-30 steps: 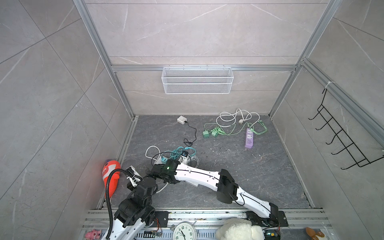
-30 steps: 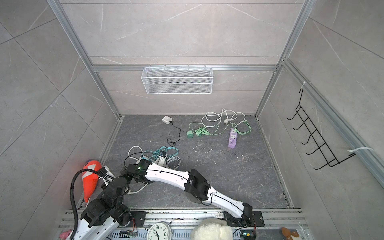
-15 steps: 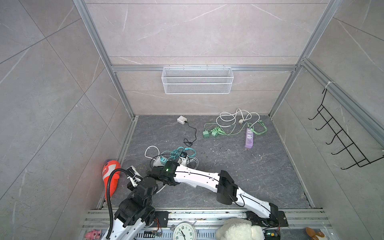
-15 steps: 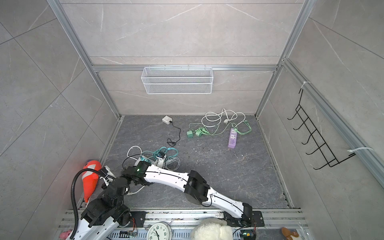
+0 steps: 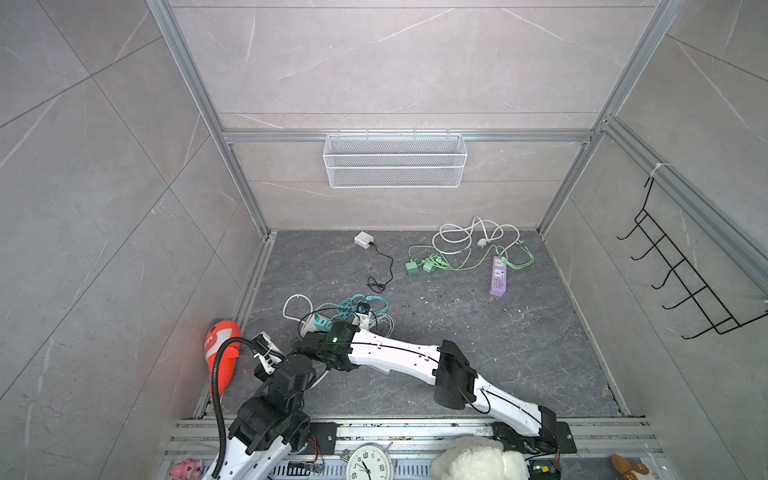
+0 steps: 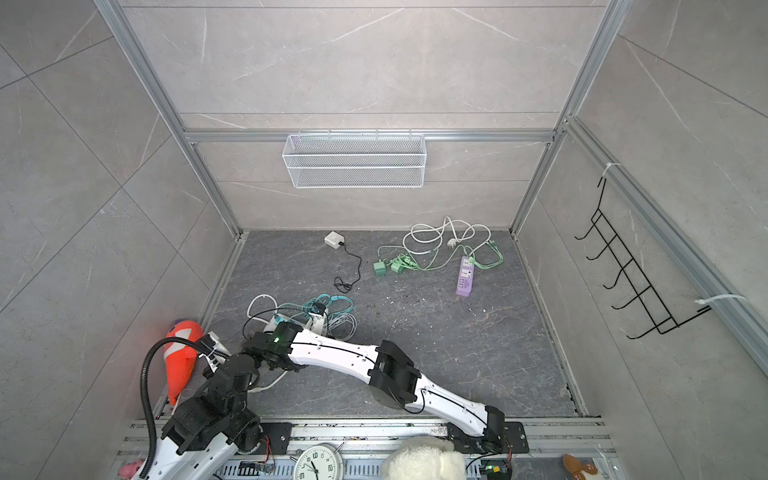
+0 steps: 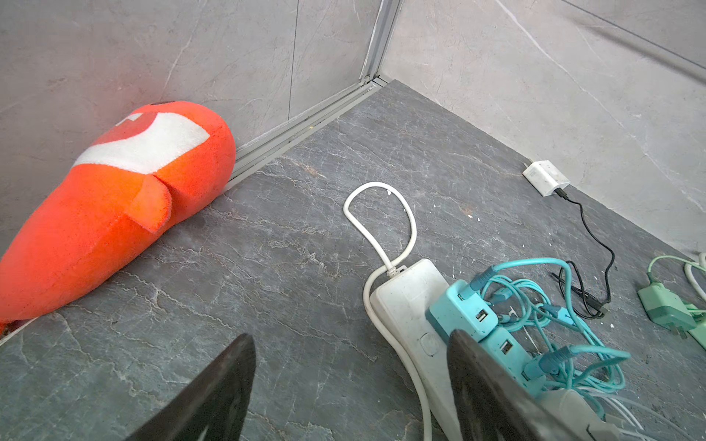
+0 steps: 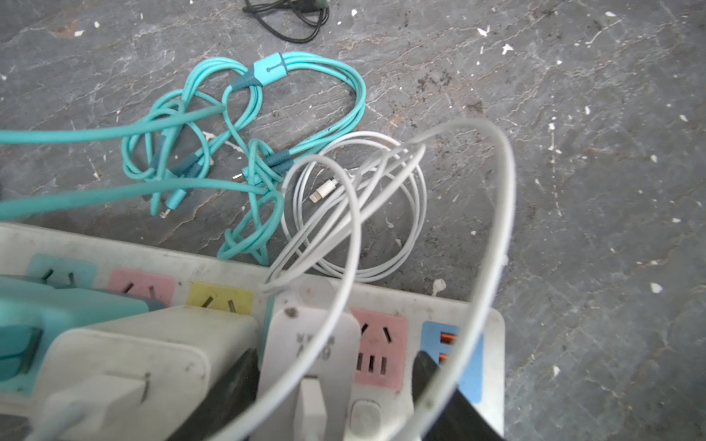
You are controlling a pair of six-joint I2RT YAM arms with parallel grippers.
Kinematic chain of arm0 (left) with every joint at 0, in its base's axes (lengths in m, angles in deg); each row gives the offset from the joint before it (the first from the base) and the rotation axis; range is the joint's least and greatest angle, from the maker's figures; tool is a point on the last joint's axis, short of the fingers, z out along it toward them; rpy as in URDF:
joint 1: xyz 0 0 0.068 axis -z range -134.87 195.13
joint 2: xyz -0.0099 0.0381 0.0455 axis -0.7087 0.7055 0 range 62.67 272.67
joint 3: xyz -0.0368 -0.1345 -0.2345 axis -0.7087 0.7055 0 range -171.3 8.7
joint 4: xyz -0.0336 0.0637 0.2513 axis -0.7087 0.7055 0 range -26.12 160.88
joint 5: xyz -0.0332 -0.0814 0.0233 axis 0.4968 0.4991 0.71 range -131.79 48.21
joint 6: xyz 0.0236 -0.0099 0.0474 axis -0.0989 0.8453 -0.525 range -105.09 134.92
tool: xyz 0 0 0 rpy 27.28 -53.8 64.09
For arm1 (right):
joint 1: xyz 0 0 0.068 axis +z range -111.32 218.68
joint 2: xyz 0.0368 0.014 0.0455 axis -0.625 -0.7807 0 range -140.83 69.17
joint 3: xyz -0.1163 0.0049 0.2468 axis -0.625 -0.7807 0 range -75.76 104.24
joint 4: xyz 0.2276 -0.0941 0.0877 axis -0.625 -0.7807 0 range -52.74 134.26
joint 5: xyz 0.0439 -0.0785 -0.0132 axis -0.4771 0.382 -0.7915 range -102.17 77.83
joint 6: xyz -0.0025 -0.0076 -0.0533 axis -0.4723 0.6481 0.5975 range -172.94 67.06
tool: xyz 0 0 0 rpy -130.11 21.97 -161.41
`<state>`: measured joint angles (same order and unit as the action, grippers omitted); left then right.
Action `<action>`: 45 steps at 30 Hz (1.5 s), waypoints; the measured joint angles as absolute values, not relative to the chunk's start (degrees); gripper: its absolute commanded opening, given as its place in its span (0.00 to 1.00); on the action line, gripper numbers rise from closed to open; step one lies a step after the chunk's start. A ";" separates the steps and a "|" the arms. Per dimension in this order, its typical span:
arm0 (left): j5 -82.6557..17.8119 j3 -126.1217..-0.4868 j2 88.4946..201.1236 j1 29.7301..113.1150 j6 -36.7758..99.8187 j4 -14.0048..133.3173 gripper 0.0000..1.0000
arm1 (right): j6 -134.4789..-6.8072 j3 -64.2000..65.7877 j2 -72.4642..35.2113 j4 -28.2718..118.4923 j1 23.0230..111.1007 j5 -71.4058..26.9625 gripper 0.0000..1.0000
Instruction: Insert the plug
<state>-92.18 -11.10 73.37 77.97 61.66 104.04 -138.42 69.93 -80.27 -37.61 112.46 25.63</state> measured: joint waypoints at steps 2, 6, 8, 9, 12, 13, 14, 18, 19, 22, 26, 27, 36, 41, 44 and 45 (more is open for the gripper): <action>-92.25 -11.10 73.37 77.97 61.74 104.06 0.81 | -137.50 69.91 -80.18 -37.04 112.46 25.52 0.64; -92.27 -11.10 73.37 77.97 61.87 104.06 0.81 | -135.73 69.91 -80.03 -36.23 112.46 25.30 0.63; -92.27 -11.10 73.37 77.97 61.92 103.95 0.81 | -134.85 69.91 -79.94 -35.83 112.46 25.15 0.63; -92.27 -11.10 73.37 77.97 62.03 103.89 0.81 | -134.22 69.91 -79.88 -35.55 112.46 25.02 0.63; -92.27 -11.10 73.37 77.97 62.27 103.64 0.81 | -132.19 69.91 -79.70 -34.44 112.46 24.30 0.62; -92.25 -11.10 73.37 77.97 62.33 103.64 0.81 | -131.49 69.93 -79.64 -34.00 112.46 23.99 0.62; -92.27 -11.10 73.37 77.97 62.46 103.62 0.81 | -130.87 69.99 -79.64 -33.58 112.46 23.64 0.61; -92.18 -11.10 73.34 77.97 62.51 103.34 0.81 | -127.81 70.50 -79.44 -32.12 112.50 22.70 0.61; -92.12 -11.10 73.34 77.97 62.51 103.12 0.81 | -127.05 70.47 -79.29 -31.75 112.50 22.55 0.61; -91.16 -11.10 73.34 77.99 62.49 102.18 0.81 | -124.99 68.94 -77.72 -29.41 112.76 22.24 0.60; -89.02 -11.12 73.34 78.41 62.25 100.91 0.81 | -123.25 68.16 -76.12 -26.48 114.47 22.22 0.60; -88.73 -11.14 73.21 78.52 62.20 100.67 0.81 | -122.85 68.16 -76.01 -25.56 115.06 21.89 0.60; -88.05 -11.31 72.08 78.78 61.74 100.63 0.81 | -121.89 68.16 -75.88 -24.36 115.28 22.11 0.55; -88.16 -11.31 71.64 78.87 61.33 100.65 0.81 | -122.48 65.60 -74.33 -24.67 115.21 23.62 0.51; -88.12 -11.34 70.41 78.87 60.93 100.63 0.81 | -122.70 59.17 -70.87 -23.33 114.95 23.80 0.49; -88.10 -11.36 70.04 78.87 60.85 100.63 0.81 | -122.74 56.71 -69.61 -22.31 114.84 23.67 0.49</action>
